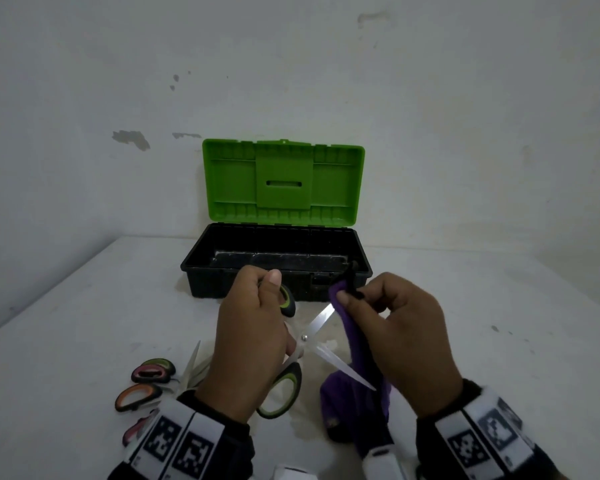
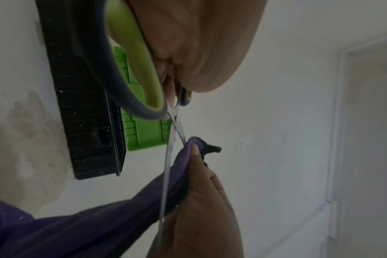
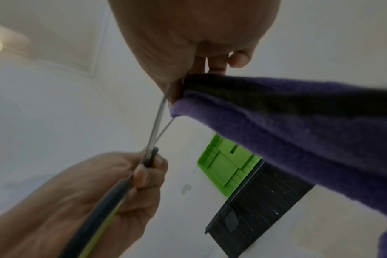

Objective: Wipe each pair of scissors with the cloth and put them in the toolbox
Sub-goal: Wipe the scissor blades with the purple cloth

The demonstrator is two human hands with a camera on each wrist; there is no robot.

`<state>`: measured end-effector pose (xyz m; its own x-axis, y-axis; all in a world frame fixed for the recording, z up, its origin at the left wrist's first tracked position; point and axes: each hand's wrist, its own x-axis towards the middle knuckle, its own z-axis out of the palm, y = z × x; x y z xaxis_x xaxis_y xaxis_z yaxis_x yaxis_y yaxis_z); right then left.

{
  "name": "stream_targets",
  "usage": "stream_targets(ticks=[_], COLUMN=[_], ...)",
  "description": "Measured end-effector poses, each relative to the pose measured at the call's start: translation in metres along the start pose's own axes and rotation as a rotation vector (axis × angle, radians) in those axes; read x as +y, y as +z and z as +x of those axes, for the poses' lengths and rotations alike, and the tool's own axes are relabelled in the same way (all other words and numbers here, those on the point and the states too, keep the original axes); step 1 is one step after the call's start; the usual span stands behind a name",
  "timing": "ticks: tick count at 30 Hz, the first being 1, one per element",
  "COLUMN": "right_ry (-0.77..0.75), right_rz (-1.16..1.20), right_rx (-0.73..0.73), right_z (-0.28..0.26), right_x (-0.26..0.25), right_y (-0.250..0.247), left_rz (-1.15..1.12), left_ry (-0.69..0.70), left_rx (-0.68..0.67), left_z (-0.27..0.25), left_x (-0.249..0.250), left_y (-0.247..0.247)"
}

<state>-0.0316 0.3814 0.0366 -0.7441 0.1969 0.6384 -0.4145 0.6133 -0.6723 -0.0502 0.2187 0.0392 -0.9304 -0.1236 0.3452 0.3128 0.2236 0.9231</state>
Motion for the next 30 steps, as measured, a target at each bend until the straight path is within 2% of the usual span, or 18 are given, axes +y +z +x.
stream_targets(ticks=[2, 6, 11, 14, 16, 19, 25, 30], right_ry=[0.017, 0.002, 0.130, 0.184, 0.129, 0.073, 0.035, 0.012], right_rz=[0.011, 0.037, 0.024, 0.037, -0.006, -0.041, -0.109, -0.140], right_rx=[0.016, -0.061, 0.042, 0.053, 0.031, -0.081, -0.129, -0.116], right_z=[0.003, -0.004, 0.019, 0.028, 0.030, 0.022, 0.003, 0.000], right_x=[0.003, -0.002, 0.017, 0.019, 0.010, -0.012, -0.019, -0.015], right_y=[-0.003, -0.003, -0.015, -0.026, -0.031, -0.022, 0.012, 0.017], left_rz=[-0.015, -0.028, 0.021, 0.159, 0.238, 0.291, 0.384, 0.404], left_ry=[-0.008, -0.024, -0.007, 0.104, 0.203, 0.314, 0.391, 0.452], left_rx=[-0.008, -0.034, -0.021, 0.044, 0.086, 0.131, 0.153, 0.186], left_z=[0.000, 0.000, -0.003, -0.001, 0.001, 0.002, -0.004, -0.007], left_x=[0.000, -0.001, -0.004, -0.005, -0.004, 0.002, 0.008, 0.005], left_y=[0.000, -0.002, -0.001, -0.004, -0.006, -0.003, 0.009, 0.010])
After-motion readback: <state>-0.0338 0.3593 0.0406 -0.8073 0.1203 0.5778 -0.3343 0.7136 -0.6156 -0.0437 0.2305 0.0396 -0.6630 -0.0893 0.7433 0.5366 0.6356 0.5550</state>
